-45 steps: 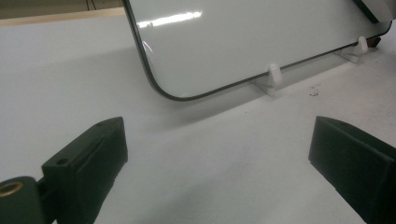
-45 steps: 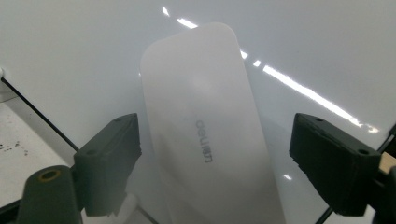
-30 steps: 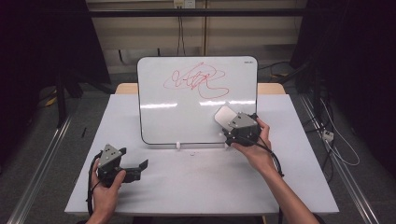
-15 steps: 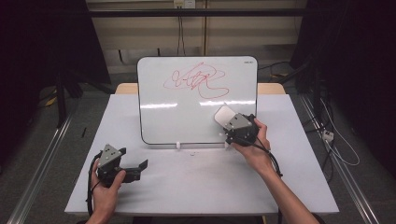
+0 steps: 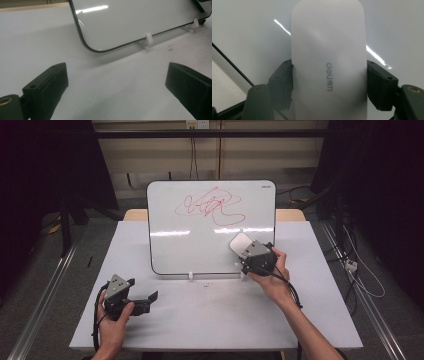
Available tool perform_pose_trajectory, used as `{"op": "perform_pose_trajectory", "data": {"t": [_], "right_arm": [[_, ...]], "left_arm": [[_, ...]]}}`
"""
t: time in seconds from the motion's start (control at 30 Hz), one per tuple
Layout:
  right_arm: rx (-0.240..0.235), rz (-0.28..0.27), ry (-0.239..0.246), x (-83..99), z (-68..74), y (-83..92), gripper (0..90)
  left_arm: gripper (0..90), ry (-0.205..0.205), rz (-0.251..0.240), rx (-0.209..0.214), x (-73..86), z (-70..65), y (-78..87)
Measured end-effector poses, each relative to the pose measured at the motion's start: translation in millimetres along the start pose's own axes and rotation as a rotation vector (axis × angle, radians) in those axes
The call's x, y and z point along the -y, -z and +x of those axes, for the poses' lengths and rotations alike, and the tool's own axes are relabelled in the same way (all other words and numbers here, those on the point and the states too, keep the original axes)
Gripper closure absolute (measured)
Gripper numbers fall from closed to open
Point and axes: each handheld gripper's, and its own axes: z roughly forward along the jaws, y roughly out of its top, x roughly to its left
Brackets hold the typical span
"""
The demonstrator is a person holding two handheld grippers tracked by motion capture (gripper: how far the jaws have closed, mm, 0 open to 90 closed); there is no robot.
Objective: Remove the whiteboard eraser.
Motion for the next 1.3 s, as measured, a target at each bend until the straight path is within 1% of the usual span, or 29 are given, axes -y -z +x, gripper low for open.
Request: {"op": "perform_pose_trajectory", "data": {"t": [0.07, 0.1, 0.2, 0.3, 0.4, 0.5, 0.6, 0.7, 0.8, 0.87, 0.9, 0.93, 0.97, 1.0, 1.1, 1.17, 1.23, 1.3], "right_arm": [[-0.003, -0.004, -0.01, 0.0, -0.4, 0.0, 30.9], [-0.005, -0.005, -0.008, 0.1, -0.7, 0.1, 30.9], [-0.015, -0.009, -0.031, 0.3, -2.1, 0.8, 31.0], [-0.019, -0.015, -0.037, 0.8, -2.7, 0.9, 31.1], [-0.029, -0.022, -0.05, 1.4, -4.3, 1.2, 31.1], [-0.038, -0.025, -0.068, 1.6, -4.9, 1.8, 31.2], [-0.055, -0.033, -0.097, 2.5, -7.3, 2.5, 31.2], [-0.058, -0.036, -0.102, 2.6, -7.3, 3.1, 31.3], [-0.077, -0.046, -0.13, 3.0, -9.2, 4.1, 31.3], [-0.077, -0.046, -0.138, 3.3, -9.6, 4.4, 31.3], [-0.08, -0.048, -0.141, 3.6, -9.7, 4.6, 31.3], [-0.09, -0.051, -0.147, 3.8, -10.1, 4.9, 31.3], [-0.09, -0.056, -0.152, 3.5, -10.0, 5.6, 31.3], [-0.089, -0.061, -0.148, 3.0, -9.9, 6.6, 31.3], [-0.093, -0.088, -0.15, -0.7, -9.9, 12.0, 31.3], [-0.091, -0.104, -0.152, -2.8, -9.6, 15.7, 31.3], [-0.091, -0.115, -0.159, -3.6, -10.2, 18.3, 31.3], [-0.091, -0.128, -0.164, -3.7, -11.3, 20.0, 31.3]], "left_arm": [[4.5, 0.0, -0.008, 0.003, 0.0, -0.7, 0.2], [4.5, -0.003, -0.007, 0.004, -0.1, -0.9, 0.4], [4.5, -0.004, -0.004, 0.0, -0.4, -1.4, 0.2], [4.5, -0.005, 0.005, 0.001, 0.2, -0.9, -0.2], [4.5, 0.003, 0.004, -0.002, 0.8, 0.1, -0.1], [4.5, 0.004, 0.006, -0.003, 0.9, 1.1, 0.6], [4.5, 0.005, 0.006, -0.001, 1.2, 1.2, 0.5], [4.5, 0.011, 0.005, 0.002, 1.8, 1.4, -0.1], [4.5, 0.008, 0.008, 0.003, 2.5, 2.3, -0.2], [4.5, 0.01, 0.012, 0.004, 2.9, 3.2, 0.2], [4.5, 0.027, 0.01, 0.014, 3.6, 3.8, 0.0], [4.5, 0.041, 0.014, 0.019, 4.2, 4.2, -0.1], [4.5, 0.041, 0.017, 0.016, 4.5, 4.2, -0.2], [4.5, 0.031, 0.02, 0.01, 4.5, 4.4, 0.0], [4.5, 0.034, 0.013, 0.008, 3.6, 4.1, 0.6], [4.5, 0.028, 0.013, 0.005, 3.6, 3.7, 0.6], [4.5, 0.032, 0.012, 0.008, 3.7, 3.4, 0.6], [4.5, 0.028, 0.009, 0.007, 3.5, 3.4, 1.0]]}}
